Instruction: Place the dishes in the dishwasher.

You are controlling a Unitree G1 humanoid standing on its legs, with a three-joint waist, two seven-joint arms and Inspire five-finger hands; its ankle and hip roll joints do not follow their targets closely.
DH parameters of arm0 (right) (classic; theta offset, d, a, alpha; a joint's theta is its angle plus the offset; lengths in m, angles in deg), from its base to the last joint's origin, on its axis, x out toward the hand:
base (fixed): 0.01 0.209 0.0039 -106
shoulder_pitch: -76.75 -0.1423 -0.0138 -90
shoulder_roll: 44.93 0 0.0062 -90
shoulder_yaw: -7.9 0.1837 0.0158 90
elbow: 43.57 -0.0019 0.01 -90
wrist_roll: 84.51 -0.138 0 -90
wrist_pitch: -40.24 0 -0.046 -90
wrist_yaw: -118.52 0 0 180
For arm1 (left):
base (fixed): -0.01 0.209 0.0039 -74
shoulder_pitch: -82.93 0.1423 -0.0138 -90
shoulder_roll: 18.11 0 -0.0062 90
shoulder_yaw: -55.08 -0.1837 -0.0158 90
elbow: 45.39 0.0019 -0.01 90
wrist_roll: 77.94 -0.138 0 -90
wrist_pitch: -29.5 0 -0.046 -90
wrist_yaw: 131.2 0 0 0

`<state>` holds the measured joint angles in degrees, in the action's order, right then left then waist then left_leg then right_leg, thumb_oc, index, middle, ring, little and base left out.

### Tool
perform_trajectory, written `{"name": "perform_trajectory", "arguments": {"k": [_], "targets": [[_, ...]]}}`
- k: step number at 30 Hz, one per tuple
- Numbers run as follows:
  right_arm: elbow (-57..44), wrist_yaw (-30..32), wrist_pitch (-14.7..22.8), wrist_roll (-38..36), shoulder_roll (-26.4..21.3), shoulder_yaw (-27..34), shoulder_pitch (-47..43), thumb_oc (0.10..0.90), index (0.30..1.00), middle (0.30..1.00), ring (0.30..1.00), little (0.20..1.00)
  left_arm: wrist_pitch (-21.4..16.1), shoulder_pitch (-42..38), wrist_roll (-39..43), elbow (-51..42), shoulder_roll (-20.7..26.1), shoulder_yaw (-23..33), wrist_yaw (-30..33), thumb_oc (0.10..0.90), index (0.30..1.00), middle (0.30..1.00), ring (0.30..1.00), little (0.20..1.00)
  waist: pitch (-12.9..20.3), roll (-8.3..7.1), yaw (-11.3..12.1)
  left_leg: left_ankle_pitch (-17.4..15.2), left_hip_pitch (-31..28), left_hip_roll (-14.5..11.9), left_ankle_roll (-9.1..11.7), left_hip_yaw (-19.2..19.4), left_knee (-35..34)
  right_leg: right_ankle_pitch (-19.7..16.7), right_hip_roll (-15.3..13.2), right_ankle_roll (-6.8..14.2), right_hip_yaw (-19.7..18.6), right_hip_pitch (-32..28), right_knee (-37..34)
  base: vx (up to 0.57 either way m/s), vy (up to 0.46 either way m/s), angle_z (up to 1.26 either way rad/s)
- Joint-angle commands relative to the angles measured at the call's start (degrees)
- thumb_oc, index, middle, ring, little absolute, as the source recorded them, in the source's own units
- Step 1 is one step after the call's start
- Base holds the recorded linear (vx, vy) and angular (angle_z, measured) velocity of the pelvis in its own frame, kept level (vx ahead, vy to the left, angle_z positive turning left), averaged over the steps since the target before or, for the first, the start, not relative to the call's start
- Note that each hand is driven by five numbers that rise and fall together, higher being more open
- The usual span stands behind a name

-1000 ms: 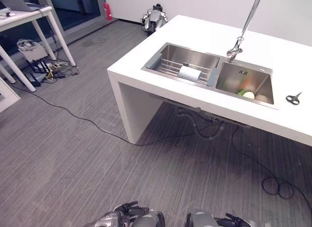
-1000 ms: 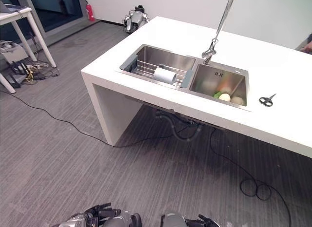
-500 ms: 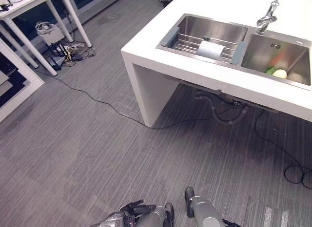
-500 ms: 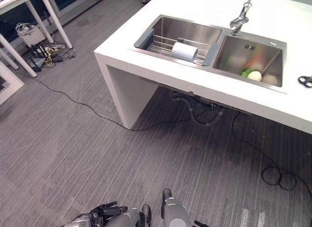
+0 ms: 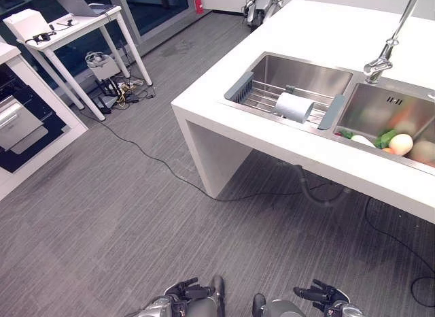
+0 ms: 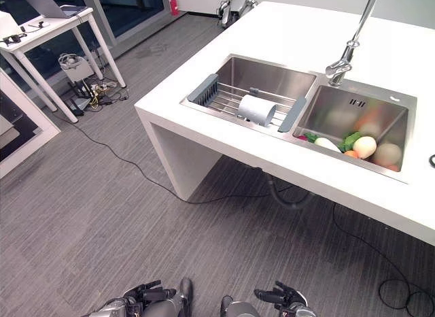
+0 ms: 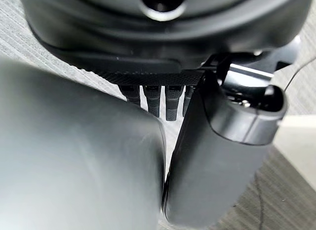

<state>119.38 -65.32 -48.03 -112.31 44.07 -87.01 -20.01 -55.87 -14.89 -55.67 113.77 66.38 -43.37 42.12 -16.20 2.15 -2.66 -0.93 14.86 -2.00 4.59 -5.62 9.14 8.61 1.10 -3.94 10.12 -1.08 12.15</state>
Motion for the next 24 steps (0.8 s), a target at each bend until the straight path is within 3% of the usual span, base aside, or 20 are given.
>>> {"name": "perform_trajectory", "arguments": {"k": [1,4,6,9,12,16,18,21,24], "targets": [[-1.6,-0.1,-0.4,-2.4,-2.9,0.8,3.2,0.8,0.9,0.9,0.9,0.9,0.8,3.2,-1.3,0.9,0.8,-0.8,0.3,0.8,0.9,0.9,0.9,0.9,-2.4,0.93,1.2,1.2,3.4,-0.6,-1.4,1.0,8.1,7.5,0.2,4.5,-7.7,-3.3,5.0,0.31,0.27,-0.2],[-1.6,0.0,-0.5,-2.1,-2.8,1.3,3.3,0.8,0.9,0.9,0.9,0.9,1.0,3.5,0.8,1.1,0.8,0.1,0.7,0.8,0.9,0.9,0.9,0.9,-1.8,1.07,0.9,-0.7,2.5,-1.1,-1.9,3.3,8.1,8.3,-0.7,5.2,-8.3,-4.2,5.0,0.28,0.315,-0.79],[-1.6,0.2,-1.4,-3.0,-1.9,2.6,3.9,0.8,0.9,0.9,0.9,0.9,-0.1,3.2,-2.7,0.8,1.8,0.2,0.5,0.8,0.9,0.9,0.9,0.9,-0.4,1.16,0.5,-4.2,-0.8,0.5,-3.6,4.4,8.1,8.0,-3.0,7.0,-7.6,-4.4,5.0,0.43,0.519,-0.39],[-1.0,0.4,-0.4,-2.9,-1.2,2.8,4.0,0.8,0.9,0.9,0.9,0.9,0.9,2.0,-2.6,0.2,2.7,-1.4,0.9,0.8,0.9,0.9,0.9,0.9,0.1,2.08,-0.2,-6.4,-3.3,1.4,-5.7,5.0,8.1,6.8,-3.6,6.9,-6.1,-3.9,5.0,0.26,0.331,-0.42],[-1.4,0.0,1.1,-1.8,-0.4,3.1,3.8,0.8,0.9,0.9,0.9,0.9,1.7,2.2,-2.6,0.5,3.3,-1.5,0.7,0.8,0.9,0.9,0.9,0.9,0.6,2.58,0.2,-8.7,-5.2,1.8,-7.5,7.7,8.1,3.1,-4.7,7.8,-0.7,-1.9,8.8,0.18,0.227,-0.26],[-1.4,-0.3,2.2,-0.3,0.0,2.9,3.0,0.8,0.9,0.9,0.9,0.9,2.6,2.9,-2.1,0.6,3.5,-1.1,1.4,0.8,0.9,0.9,0.9,0.9,1.1,2.54,0.8,-10.0,-6.2,1.9,-7.9,9.3,8.1,2.1,-4.9,8.3,1.9,0.4,9.3,0.1,0.072,-0.74],[-1.3,-0.4,2.5,-1.8,0.0,2.8,2.7,0.8,0.9,0.9,0.9,0.9,3.4,3.4,-3.8,1.2,3.4,-0.7,0.8,0.8,0.9,0.9,0.9,0.9,1.3,2.19,0.7,-10.6,-6.9,2.1,-7.6,9.4,8.1,1.2,-5.3,8.5,2.4,3.0,5.0,0.16,-0.043,-0.75],[-1.2,-0.8,2.4,-2.0,-0.1,3.0,2.8,0.8,0.9,0.9,0.9,0.9,3.3,4.1,-4.5,1.7,3.3,-0.4,0.3,0.8,0.9,0.9,0.9,0.9,1.4,0.96,0.5,-11.3,-7.5,2.9,-7.6,10.6,8.1,-0.4,-8.0,10.2,1.2,7.0,5.0,0.1,-0.078,-0.46],[-0.5,-1.4,1.0,0.0,0.5,4.4,3.5,0.8,0.9,0.9,0.9,0.9,1.8,5.2,-3.8,2.3,3.3,0.0,-0.2,0.8,0.9,0.9,0.9,0.9,1.4,-0.91,-1.2,-14.5,-10.2,2.2,-7.5,14.5,8.1,-6.3,-12.3,13.8,-0.8,14.5,5.0,0.27,-0.304,-0.52]]}}
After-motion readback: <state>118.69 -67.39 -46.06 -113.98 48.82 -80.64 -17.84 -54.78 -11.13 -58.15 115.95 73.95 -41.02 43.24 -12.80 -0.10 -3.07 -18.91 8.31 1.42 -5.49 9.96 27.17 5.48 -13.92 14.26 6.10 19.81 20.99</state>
